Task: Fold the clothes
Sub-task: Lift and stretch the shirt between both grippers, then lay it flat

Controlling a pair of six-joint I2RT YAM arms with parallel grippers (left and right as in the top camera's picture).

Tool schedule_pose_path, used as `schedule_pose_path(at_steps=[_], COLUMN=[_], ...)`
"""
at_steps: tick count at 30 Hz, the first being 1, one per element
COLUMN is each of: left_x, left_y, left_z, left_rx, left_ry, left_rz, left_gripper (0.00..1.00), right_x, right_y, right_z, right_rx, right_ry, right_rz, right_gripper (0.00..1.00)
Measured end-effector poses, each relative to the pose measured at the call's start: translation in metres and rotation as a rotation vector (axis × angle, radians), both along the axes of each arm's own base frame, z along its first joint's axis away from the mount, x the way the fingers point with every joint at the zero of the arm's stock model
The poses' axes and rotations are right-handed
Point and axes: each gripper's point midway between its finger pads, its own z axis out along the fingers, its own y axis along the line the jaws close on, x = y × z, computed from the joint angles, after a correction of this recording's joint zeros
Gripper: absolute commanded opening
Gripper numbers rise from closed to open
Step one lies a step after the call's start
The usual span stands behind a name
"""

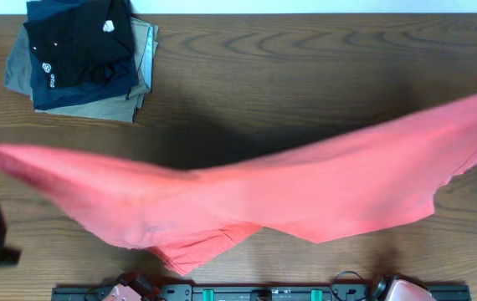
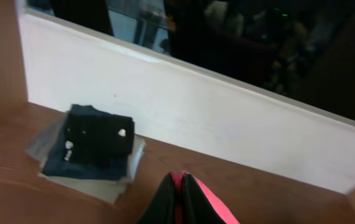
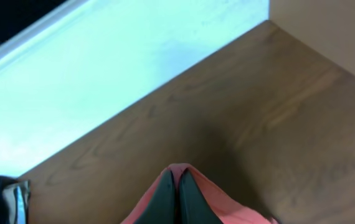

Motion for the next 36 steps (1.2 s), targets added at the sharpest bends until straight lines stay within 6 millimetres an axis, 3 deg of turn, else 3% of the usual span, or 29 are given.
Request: schedule_pose_path(at_steps=[5, 11, 15, 20, 25, 27, 29, 30, 31, 32, 33, 34, 36], left_x=[0.047, 0.135, 0.212, 0.312, 0.398, 0.423, 0.44, 0.445, 0.449, 0.453, 0.456, 0.457, 0.455], left_y=[-0.029, -0.074, -0.099, -0.116, -0.103, -0.09, -0.076, -0.069, -0.064, -0.058, -0.052, -0.048, -0.044], left_z=[0.004, -0.011, -0.05, -0.116, -0.183, -0.211, -0.24, -0.252, -0.261, -0.273, -0.281, -0.289, -0.298], left_rx=[0.039, 0.149, 0.21, 0.231, 0.223, 0.215, 0.209, 0.206, 0.207, 0.208, 0.209, 0.206, 0.208], left_ry=[0.014, 0.076, 0.175, 0.289, 0.341, 0.369, 0.413, 0.432, 0.449, 0.469, 0.485, 0.506, 0.534], left_rz=[0.038, 0.112, 0.127, 0.049, 0.026, 0.037, 0.05, 0.055, 0.058, 0.065, 0.072, 0.08, 0.081], left_gripper=[0.06, 0.06, 0.07, 0.06, 0.06, 0.06, 0.06, 0.1, 0.24, 0.46, 0.77, 0.98, 0.98], right_x=[0.046, 0.098, 0.116, 0.137, 0.159, 0.17, 0.181, 0.186, 0.192, 0.197, 0.201, 0.206, 0.212], right_y=[-0.014, -0.036, -0.044, -0.054, -0.063, -0.066, -0.069, -0.07, -0.072, -0.072, -0.073, -0.073, -0.071], right_z=[-0.03, -0.078, -0.091, -0.106, -0.119, -0.125, -0.132, -0.137, -0.143, -0.149, -0.157, -0.167, -0.185], right_rx=[0.056, 0.098, 0.103, 0.103, 0.087, 0.077, 0.073, 0.071, 0.072, 0.071, 0.073, 0.079, 0.092], right_ry=[0.078, 0.186, 0.2, 0.208, 0.205, 0.201, 0.198, 0.201, 0.203, 0.212, 0.226, 0.245, 0.284], right_rz=[0.02, 0.012, 0.011, 0.01, 0.017, 0.022, 0.027, 0.031, 0.029, 0.034, 0.036, 0.039, 0.047], right_gripper=[0.01, 0.01, 0.01, 0.01, 0.01, 0.02, 0.12, 0.23, 0.53, 0.83, 0.99, 0.99, 0.99])
